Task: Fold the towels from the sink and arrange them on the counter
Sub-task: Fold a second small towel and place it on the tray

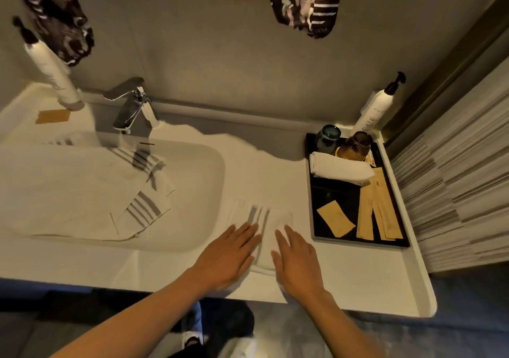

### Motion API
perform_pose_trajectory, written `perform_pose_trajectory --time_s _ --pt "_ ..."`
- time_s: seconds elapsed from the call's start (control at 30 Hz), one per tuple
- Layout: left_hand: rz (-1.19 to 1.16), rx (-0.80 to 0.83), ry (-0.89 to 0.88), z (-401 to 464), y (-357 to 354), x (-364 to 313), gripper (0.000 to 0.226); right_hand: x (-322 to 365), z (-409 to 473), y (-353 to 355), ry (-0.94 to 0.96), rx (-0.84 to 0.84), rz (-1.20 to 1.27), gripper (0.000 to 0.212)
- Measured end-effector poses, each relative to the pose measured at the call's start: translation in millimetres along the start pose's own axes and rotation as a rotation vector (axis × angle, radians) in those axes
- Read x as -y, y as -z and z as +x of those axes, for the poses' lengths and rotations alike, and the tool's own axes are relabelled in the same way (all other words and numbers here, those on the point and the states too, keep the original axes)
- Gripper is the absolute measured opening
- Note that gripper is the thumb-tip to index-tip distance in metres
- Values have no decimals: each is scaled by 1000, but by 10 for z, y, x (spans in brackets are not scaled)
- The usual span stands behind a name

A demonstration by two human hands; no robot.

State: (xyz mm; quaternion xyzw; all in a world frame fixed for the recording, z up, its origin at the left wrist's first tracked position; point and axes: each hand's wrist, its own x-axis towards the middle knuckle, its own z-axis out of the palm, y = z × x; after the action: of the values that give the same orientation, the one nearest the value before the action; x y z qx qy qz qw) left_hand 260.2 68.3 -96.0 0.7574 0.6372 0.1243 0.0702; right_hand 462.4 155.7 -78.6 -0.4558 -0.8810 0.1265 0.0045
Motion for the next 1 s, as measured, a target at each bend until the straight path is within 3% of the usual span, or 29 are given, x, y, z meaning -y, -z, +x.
perform_pose_trajectory --time_s 0.07,0.13,0.2,0.27,0.3,0.4,0.5,0.6,0.73,0.8,0.87,0.93,1.0 --pt "43 105 36 -99 -89 51 58 -40 -57 -42 -5 80 -19 56" --pt "38 135 58 -133 -120 37 60 -1 -52 42 -126 70 61 64" --pt "32 94 10 -120 -83 -6 55 86 1 162 -419 5 352 74" --pt "-28 7 -35 -94 -6 -88 45 130 91 243 -685 73 673 80" --pt "-155 -33 24 -92 32 -155 40 141 136 244 -744 129 757 76" --pt "-690 -19 534 31 214 -338 27 156 174 243 -761 160 902 36" --pt "-1089 33 791 301 289 -351 27 157 128 340 -753 76 994 24" --pt "-1429 37 1069 518 300 -332 29 253 86 528 -534 -70 808 19" --pt "-1778 44 1114 547 376 -313 48 598 43 518 -173 -95 434 21" --pt "-1653 103 1087 553 456 -292 48 690 -14 361 -22 6 232 35" --pt "-1156 125 1017 578 465 -216 39 711 -48 209 48 73 105 39" --pt "-700 95 893 591 456 -128 31 698 -71 129 75 70 125 37" --pt "-542 89 845 595 435 -64 31 678 -93 119 59 33 268 37"
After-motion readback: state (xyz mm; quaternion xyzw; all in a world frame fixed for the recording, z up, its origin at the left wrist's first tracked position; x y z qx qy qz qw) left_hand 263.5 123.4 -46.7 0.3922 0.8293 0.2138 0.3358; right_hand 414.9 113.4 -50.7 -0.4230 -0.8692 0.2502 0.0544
